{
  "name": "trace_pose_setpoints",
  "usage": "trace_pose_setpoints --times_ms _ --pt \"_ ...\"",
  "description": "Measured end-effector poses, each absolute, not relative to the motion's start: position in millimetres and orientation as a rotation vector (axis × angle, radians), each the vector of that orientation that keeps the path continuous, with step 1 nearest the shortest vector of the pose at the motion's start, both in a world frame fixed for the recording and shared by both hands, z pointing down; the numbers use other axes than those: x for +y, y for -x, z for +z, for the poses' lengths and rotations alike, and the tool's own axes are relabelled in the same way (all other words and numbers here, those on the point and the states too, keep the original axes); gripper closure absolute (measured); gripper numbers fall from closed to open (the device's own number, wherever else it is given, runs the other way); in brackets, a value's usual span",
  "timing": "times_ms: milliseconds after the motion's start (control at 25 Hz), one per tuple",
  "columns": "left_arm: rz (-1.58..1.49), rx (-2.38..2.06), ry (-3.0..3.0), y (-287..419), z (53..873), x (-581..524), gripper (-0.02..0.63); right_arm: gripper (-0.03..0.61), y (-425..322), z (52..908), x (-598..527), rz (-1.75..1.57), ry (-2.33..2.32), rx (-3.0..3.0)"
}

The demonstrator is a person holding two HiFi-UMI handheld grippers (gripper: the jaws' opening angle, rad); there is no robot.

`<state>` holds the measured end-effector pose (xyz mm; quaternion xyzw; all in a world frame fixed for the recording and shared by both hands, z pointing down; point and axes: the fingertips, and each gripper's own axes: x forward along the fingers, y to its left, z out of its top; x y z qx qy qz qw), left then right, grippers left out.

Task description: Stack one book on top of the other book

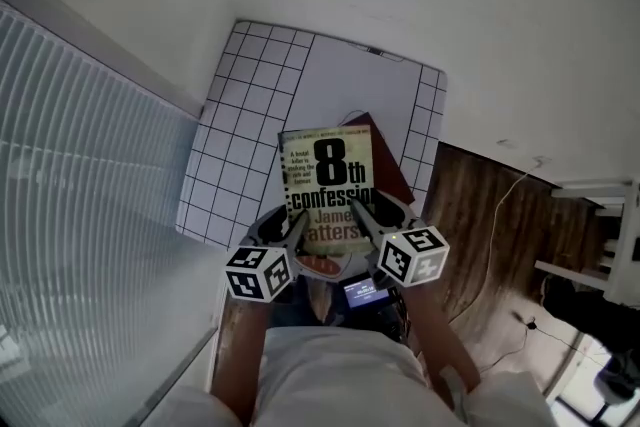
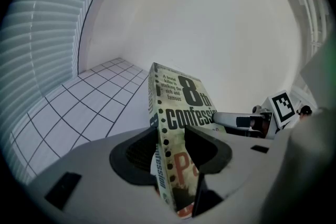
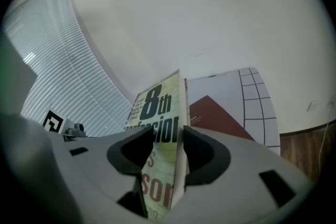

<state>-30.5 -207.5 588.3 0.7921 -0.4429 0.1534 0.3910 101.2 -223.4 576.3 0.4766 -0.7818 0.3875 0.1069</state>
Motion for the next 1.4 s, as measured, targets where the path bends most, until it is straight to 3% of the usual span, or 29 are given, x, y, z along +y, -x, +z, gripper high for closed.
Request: trace_pose_setpoints --times_ms 1400 --pt "0.450 -1.024 -1.882 -58 645 -202 0.439 0.400 -176 634 -264 1.127 -1.198 -2.234"
